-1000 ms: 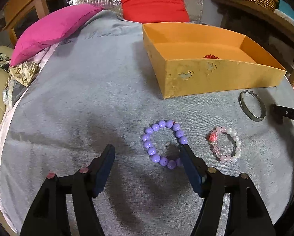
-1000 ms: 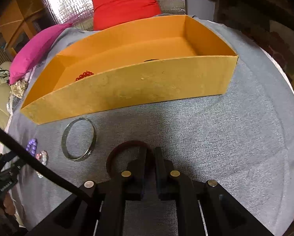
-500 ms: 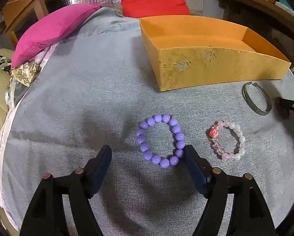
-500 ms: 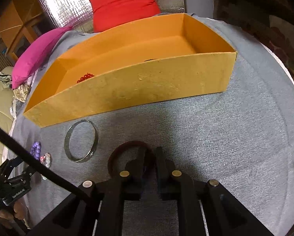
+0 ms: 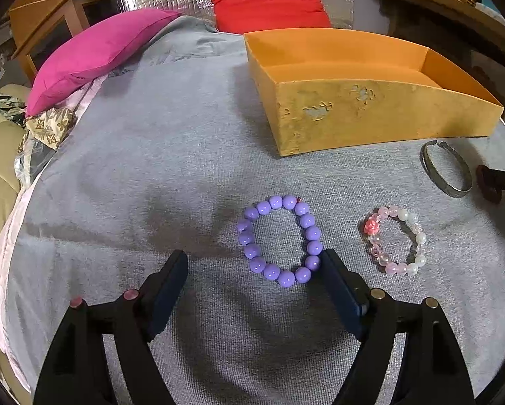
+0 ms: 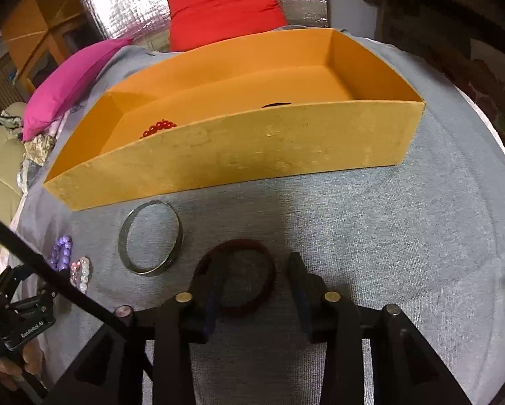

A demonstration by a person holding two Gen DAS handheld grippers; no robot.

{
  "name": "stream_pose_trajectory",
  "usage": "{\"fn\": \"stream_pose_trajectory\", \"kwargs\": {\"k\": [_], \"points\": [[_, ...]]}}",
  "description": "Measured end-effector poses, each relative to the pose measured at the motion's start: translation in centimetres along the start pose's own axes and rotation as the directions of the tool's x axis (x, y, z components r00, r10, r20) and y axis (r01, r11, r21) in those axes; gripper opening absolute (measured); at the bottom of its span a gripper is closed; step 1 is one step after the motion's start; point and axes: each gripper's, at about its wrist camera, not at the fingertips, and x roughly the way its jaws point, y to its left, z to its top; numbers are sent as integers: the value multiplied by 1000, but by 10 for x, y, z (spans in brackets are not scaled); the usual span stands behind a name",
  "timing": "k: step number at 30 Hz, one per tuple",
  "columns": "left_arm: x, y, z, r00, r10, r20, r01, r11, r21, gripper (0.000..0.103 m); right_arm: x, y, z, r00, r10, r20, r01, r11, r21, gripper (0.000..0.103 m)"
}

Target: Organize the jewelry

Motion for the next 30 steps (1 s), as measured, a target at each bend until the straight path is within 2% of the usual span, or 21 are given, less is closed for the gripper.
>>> {"fn": "stream_pose_trajectory", "kwargs": {"k": [1,5,16,30], "points": [[-1,-1,0,1000,2,2,-2,1000,4,81,-1,-2,0,1000,-10,1,10,1000,2,26],[-3,-3,-2,1000,11,8,-11,1000,11,81,-1,-7,0,1000,-20,1,20,1000,6,18],[-1,0,-3,1000,12,10,-12,1000,-9,85,-2,-10,-1,1000,-17,-2,17,1000,3,18],[-2,0,-3,1000,23,14,-23,1000,15,86,-2,-12,-1,1000,-7,-2,7,1000,6,16]]}}
